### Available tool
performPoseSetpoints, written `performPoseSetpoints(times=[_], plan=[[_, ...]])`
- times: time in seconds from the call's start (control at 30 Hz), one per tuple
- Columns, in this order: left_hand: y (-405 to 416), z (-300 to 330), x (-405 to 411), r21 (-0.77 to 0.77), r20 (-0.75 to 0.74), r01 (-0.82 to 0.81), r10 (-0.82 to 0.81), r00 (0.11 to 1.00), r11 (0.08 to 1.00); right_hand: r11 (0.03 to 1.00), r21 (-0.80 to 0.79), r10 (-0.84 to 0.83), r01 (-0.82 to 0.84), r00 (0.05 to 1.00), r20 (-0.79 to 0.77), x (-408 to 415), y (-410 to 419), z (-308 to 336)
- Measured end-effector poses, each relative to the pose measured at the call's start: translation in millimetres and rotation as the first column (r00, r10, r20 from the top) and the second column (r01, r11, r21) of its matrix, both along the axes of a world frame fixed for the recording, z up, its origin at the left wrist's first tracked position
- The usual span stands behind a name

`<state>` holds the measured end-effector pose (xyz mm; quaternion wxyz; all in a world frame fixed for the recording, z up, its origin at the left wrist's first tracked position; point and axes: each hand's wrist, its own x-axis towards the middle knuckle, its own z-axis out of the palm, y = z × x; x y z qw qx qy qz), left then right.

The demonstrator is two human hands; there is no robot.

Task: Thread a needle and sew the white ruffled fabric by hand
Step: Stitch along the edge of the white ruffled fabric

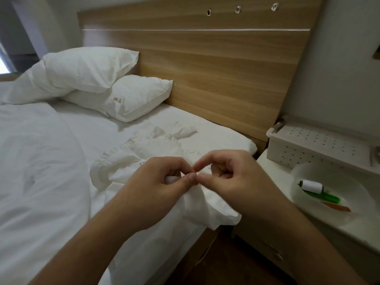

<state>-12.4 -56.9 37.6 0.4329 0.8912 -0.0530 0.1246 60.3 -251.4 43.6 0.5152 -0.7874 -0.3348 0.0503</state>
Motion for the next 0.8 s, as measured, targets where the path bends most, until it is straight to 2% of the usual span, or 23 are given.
performPoseSetpoints(times=[0.17,0.23,0.3,0.4,0.5,0.57,0.67,0.73,0.8], plan=[[1.8,-0.4,0.9,-0.021,0.012,-0.015,0.015,1.000,1.000,0.997,-0.067,-0.026,0.032,0.996,0.079,3.6,1.5,-5.2],[1.2,0.4,0.3,-0.018,0.007,-0.017,0.017,1.000,1.000,0.997,-0.047,-0.051,0.055,0.996,0.075,3.7,-0.5,-5.4],[-0.1,1.4,-0.3,-0.007,-0.019,-0.015,0.015,1.000,1.000,0.990,-0.007,-0.142,0.142,0.988,0.056,5.4,-2.1,-6.3],[0.4,1.9,-0.7,-0.027,-0.041,-0.043,0.042,0.998,0.999,0.929,0.040,-0.369,0.368,0.929,0.037,12.1,-4.7,-10.2],[1.6,2.4,-2.1,-0.027,-0.043,-0.059,0.058,0.997,0.998,0.849,-0.017,-0.524,0.529,0.845,0.107,19.9,-8.1,-17.0],[1.8,2.5,-1.8,-0.023,-0.039,-0.055,0.054,0.998,0.998,0.877,-0.047,-0.472,0.477,0.876,0.096,19.7,-9.7,-14.0],[1.6,2.0,-0.6,-0.024,-0.033,-0.046,0.045,0.998,0.999,0.986,-0.010,-0.168,0.168,0.986,0.005,11.5,-10.4,-3.5],[1.3,1.4,-0.7,-0.026,-0.025,-0.034,0.033,0.999,0.999,0.998,-0.057,-0.009,0.011,0.999,0.050,4.0,-4.8,-1.3],[1.0,0.9,-0.7,-0.025,-0.021,-0.020,0.019,1.000,0.999,0.995,-0.096,-0.005,0.018,0.990,0.141,1.9,1.5,-5.1]])
